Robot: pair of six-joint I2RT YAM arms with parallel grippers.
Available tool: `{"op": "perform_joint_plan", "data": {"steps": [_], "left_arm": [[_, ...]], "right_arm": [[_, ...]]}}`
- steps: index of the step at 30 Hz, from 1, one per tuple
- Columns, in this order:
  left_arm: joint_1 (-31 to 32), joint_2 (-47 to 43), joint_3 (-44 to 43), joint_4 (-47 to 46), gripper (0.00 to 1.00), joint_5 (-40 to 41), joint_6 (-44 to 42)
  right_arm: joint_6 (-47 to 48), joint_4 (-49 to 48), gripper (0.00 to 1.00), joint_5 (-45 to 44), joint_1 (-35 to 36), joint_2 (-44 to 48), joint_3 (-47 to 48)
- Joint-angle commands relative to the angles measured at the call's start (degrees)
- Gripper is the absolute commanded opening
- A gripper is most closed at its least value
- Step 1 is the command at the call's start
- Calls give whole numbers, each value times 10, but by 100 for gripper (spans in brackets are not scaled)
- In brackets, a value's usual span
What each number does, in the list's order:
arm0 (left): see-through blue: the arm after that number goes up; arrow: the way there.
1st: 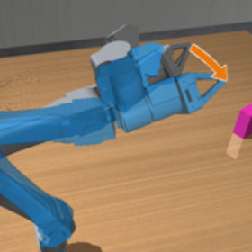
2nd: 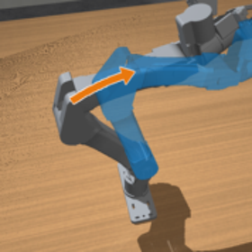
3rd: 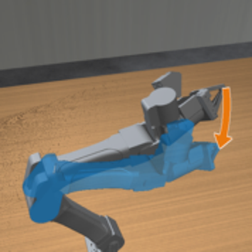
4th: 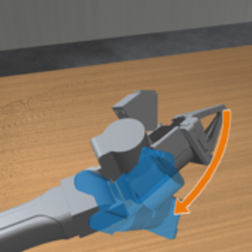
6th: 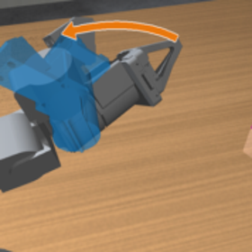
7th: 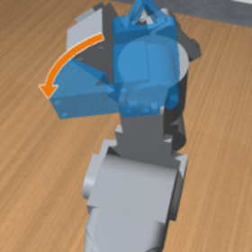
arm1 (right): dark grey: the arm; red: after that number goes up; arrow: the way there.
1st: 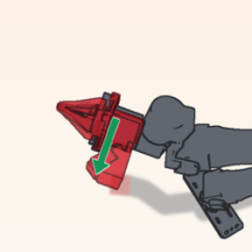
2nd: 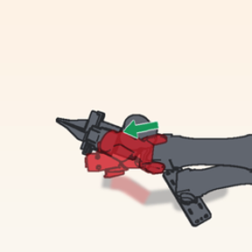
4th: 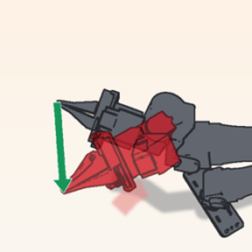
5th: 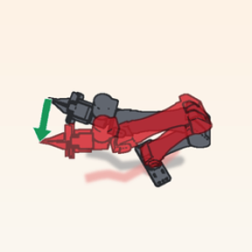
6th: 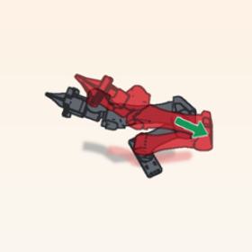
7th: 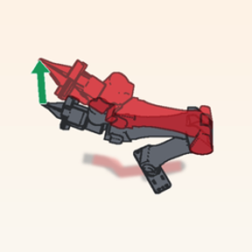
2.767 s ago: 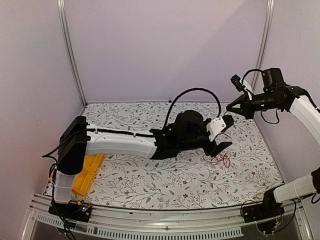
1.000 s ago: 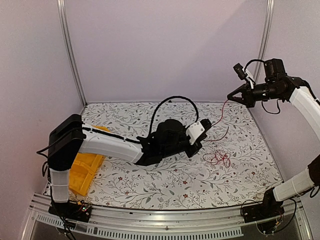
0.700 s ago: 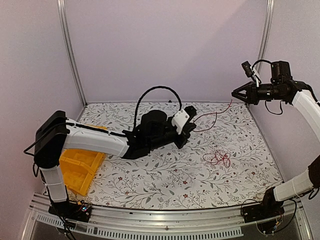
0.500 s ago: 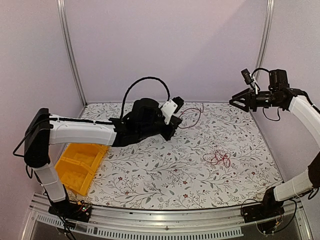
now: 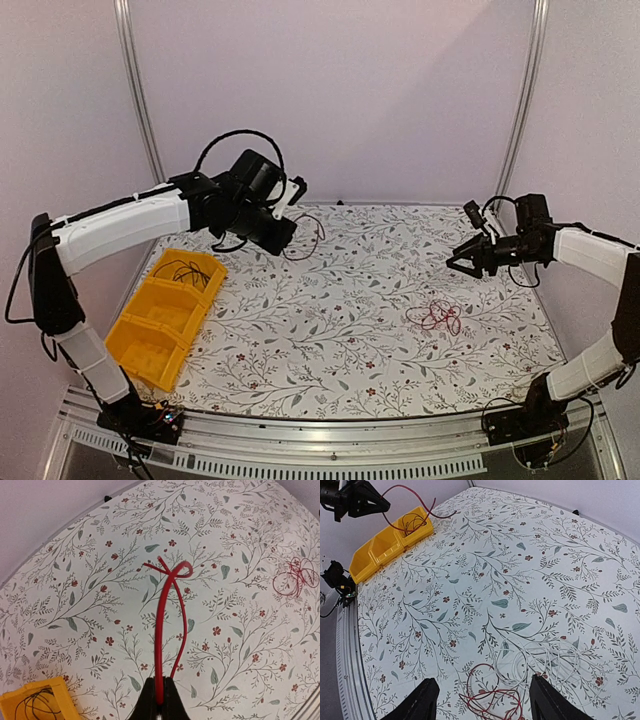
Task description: Untangle the cables
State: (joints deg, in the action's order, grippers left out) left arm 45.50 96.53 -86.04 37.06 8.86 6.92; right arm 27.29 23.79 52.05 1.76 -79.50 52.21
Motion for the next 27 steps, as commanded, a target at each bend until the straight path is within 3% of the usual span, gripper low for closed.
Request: {"op": "perform_joint_plan", "data": {"steps": [1, 6, 9, 13, 23, 27], "left_arm": [[-28, -44, -25, 159, 0, 25, 80], [-51, -91, -30, 286, 0, 62, 186], [-104, -106, -30, 367, 0, 13, 264], [-138, -138, -2, 420, 0, -19, 306], [-265, -255, 158, 426, 0, -144, 349], [-321, -270, 191, 424, 0, -107, 357]], "right_arm": [[32, -10, 66, 3, 0, -24, 14], [42, 1, 67, 7, 1, -45, 18], [44, 9, 67, 14, 6, -55, 24], [63, 21, 67, -5, 28, -60, 27], [60, 11, 67, -9, 40, -48, 24], [61, 13, 67, -2, 41, -47, 22]]}}
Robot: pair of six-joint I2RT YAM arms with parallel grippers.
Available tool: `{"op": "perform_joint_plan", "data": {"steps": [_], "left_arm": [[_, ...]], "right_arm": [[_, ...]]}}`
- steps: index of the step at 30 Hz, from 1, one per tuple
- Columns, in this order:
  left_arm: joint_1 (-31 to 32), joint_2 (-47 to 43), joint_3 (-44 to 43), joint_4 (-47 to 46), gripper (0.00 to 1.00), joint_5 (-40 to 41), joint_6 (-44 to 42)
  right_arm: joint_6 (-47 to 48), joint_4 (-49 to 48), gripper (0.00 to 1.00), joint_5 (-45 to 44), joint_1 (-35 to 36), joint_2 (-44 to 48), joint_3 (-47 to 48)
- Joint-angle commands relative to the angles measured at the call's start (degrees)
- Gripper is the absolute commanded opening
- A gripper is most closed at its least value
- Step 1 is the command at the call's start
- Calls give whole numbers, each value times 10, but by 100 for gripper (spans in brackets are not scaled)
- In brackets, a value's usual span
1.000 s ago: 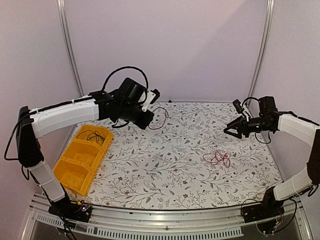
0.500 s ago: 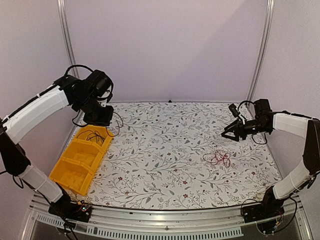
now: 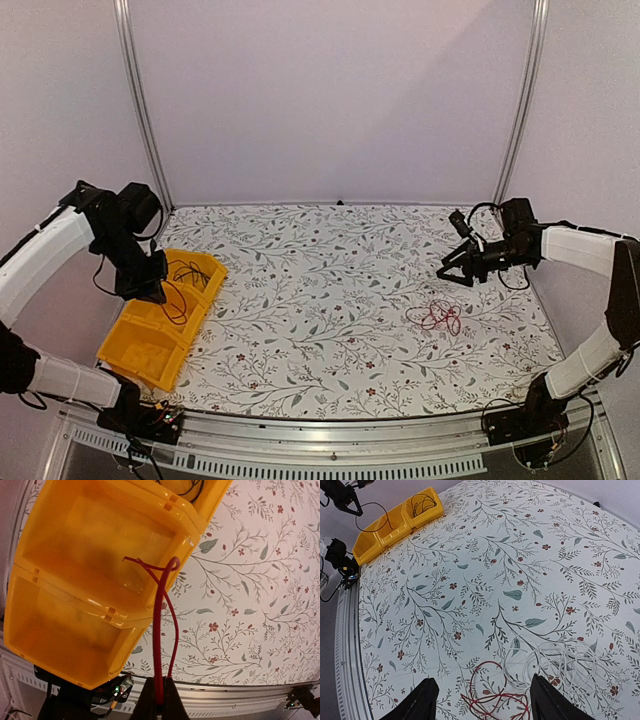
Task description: Untangle the cables
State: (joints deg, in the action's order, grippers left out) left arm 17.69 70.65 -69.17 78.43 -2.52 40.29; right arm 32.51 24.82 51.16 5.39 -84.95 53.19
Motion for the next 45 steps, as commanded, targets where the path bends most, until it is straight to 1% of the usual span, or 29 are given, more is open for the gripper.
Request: {"op": "perform_joint_plan", "data": {"steps": [1, 3, 6, 8, 12, 14, 18, 21, 23, 24, 27, 28, 30, 32, 35, 38, 39, 42, 45], "left_arm": [[-55, -11, 24, 9, 0, 27, 21], [-84, -6, 25, 3, 0, 64, 12], [-110, 15, 29, -25, 0, 90, -4], [-122, 33, 34, -46, 0, 101, -10], [-139, 73, 63, -109, 0, 97, -24], [-141, 96, 82, -143, 0, 97, -33], [-141, 150, 92, -168, 0, 110, -45], [-141, 167, 98, -198, 0, 124, -56], [-141, 177, 101, -207, 0, 115, -60], [-141, 184, 101, -206, 3, 107, -63], [-141, 196, 98, -199, 32, 96, -69], [-141, 195, 96, -193, 38, 99, -70], [-141, 187, 87, -181, 47, 112, -72], [-141, 175, 74, -171, 54, 119, -74], [-141, 158, 48, -161, 58, 107, -77], [-139, 152, 7, -146, 59, 103, -84], [-138, 153, -10, -138, 59, 105, -89], [-130, 166, -73, -132, 59, 119, -101], [-101, 194, -154, -136, 60, 139, -130]], "right_arm": [[9, 3, 67, 8, 5, 7, 11], [10, 5, 67, 9, 5, 7, 12], [13, 6, 67, 8, 5, 6, 12], [14, 7, 67, 6, 7, 5, 12], [14, 8, 67, 3, 7, 2, 12], [15, 9, 67, 2, 7, 0, 12], [16, 10, 67, -2, 6, 0, 13], [18, 9, 67, -7, 7, 1, 12], [19, 11, 67, -8, 7, 0, 12], [19, 10, 67, -8, 7, 0, 11], [19, 10, 67, -9, 7, 1, 10], [19, 10, 67, -10, 6, 0, 11], [17, 8, 67, -11, 6, -1, 13], [12, 9, 67, -15, 6, -4, 20], [0, 20, 68, -28, 6, -7, 35], [-1, 38, 68, -54, 5, -5, 48], [1, 47, 68, -78, 5, -5, 52], [8, 68, 68, -124, -6, -2, 65], [3, 82, 68, -152, -33, -7, 87]]}}
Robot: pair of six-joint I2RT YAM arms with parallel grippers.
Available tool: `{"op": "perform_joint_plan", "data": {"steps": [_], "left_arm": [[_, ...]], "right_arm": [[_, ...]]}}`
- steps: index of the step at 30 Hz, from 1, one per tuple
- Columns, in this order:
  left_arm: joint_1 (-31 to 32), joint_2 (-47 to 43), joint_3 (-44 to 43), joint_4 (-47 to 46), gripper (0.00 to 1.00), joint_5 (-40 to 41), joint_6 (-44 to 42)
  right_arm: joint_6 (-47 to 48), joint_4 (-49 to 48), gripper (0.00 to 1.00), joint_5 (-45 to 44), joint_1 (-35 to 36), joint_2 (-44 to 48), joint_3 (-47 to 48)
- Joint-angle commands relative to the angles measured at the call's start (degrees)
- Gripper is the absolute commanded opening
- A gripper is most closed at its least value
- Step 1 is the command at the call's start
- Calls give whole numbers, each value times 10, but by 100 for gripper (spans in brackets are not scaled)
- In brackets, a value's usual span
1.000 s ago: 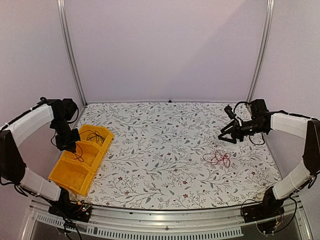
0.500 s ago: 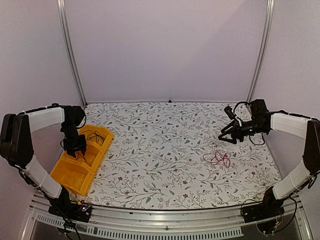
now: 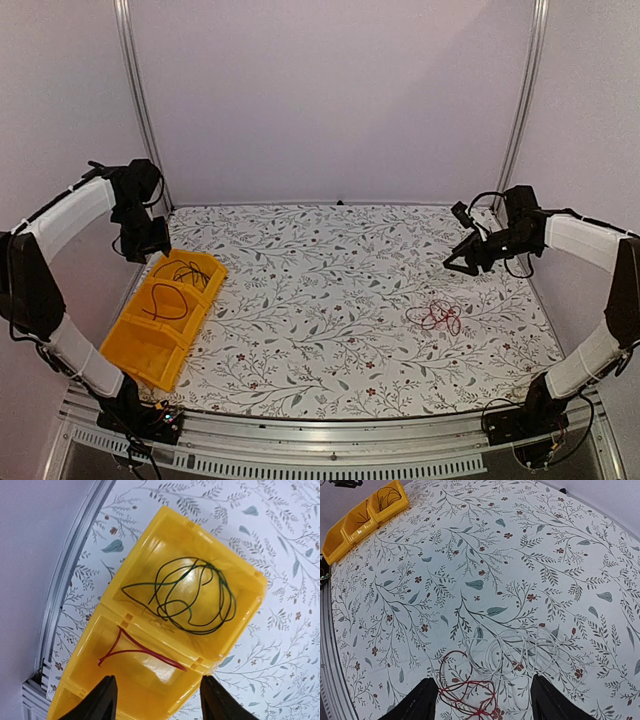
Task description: Untangle the cables
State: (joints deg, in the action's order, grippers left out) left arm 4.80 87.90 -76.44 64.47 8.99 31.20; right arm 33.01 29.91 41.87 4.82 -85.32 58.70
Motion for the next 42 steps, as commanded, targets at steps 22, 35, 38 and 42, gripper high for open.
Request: {"op": "perform_joint_plan", "data": {"steps": [22, 35, 38, 42], "left_arm": [[525, 129, 81, -707, 55, -169, -229], [602, 421, -172, -655, 59, -192, -156], [598, 469, -229, -646, 56, -207, -140], [594, 514, -287, -619, 54, -223, -129]], "right_arm": [[59, 56, 55, -137, 22, -15, -94], [42, 94, 59, -215, 40, 26, -117], [40, 104, 59, -229, 40, 29, -115], [39, 107, 58, -245, 40, 34, -120]]}}
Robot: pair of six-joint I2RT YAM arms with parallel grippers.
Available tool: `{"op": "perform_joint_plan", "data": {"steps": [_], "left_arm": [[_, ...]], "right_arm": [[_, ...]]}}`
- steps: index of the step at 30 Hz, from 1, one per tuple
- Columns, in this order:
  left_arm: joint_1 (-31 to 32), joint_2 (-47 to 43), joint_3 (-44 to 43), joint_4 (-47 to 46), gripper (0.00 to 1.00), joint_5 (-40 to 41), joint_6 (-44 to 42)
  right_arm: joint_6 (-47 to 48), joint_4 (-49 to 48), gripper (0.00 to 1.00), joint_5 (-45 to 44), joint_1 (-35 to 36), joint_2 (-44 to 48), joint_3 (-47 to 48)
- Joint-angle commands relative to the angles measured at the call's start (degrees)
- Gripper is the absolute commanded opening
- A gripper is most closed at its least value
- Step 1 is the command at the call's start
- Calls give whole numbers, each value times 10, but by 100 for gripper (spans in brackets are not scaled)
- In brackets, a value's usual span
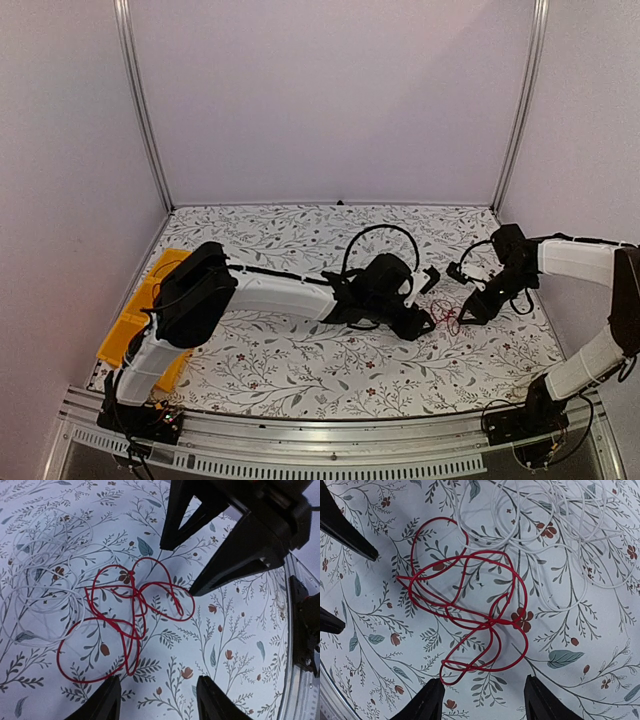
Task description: Untangle the cables
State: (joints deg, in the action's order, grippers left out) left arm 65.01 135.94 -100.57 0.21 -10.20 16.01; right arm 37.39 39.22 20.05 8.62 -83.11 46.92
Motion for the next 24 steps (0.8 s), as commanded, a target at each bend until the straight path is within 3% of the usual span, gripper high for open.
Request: {"op": "perform_joint_plan", "data": {"steps": [1, 10, 13, 20, 24], "left_arm": [[-8, 43, -54, 23, 53, -36, 23], [-17, 76, -83, 34, 41, -37, 41], [-23, 82, -78, 24, 36, -41, 48], [-33, 95, -76, -9, 30, -62, 69], [-36, 98, -74, -36, 20, -65, 71]], "right_arm": [[-3, 15, 58, -28, 2, 11, -4], [-12, -7, 57, 6, 3, -38, -1], [-22, -11, 53, 15, 2, -56, 6], [-27, -9, 29, 48, 2, -59, 10], [-32, -15, 7, 63, 2, -51, 11]]}}
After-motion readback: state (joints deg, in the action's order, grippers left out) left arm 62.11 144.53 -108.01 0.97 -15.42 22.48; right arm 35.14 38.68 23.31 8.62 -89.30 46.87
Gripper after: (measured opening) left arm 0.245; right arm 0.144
